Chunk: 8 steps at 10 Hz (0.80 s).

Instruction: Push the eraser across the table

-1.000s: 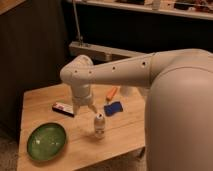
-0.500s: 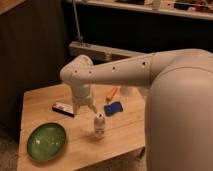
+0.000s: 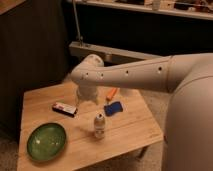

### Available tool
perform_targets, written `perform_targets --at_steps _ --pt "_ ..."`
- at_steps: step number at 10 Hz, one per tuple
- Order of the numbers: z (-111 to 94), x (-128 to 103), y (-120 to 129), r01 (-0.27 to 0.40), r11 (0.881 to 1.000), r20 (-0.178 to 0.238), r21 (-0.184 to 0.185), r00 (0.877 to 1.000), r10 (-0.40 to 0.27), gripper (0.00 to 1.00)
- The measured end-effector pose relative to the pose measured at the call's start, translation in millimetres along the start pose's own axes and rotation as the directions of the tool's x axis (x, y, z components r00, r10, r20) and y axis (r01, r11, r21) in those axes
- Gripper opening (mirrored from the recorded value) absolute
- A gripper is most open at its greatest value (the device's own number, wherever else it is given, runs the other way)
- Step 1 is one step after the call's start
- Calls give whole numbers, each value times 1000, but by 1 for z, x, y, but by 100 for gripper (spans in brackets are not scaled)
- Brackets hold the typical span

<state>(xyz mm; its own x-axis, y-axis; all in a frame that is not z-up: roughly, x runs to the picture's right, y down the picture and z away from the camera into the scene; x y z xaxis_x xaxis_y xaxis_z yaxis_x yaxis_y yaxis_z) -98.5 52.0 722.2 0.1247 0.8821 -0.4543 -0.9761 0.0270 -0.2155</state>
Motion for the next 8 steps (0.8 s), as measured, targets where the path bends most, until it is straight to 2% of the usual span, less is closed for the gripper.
perform_targets --at_steps 1,3,4,8 --pt "-2 -14 2 18 999 29 -28 999 -17 65" --pt "-3 -34 10 32 995 30 -98 999 -30 65" --pt "-3 -39 10 33 993 27 -118 999 -30 65" --pt "-4 -41 12 43 991 27 -129 999 -40 65"
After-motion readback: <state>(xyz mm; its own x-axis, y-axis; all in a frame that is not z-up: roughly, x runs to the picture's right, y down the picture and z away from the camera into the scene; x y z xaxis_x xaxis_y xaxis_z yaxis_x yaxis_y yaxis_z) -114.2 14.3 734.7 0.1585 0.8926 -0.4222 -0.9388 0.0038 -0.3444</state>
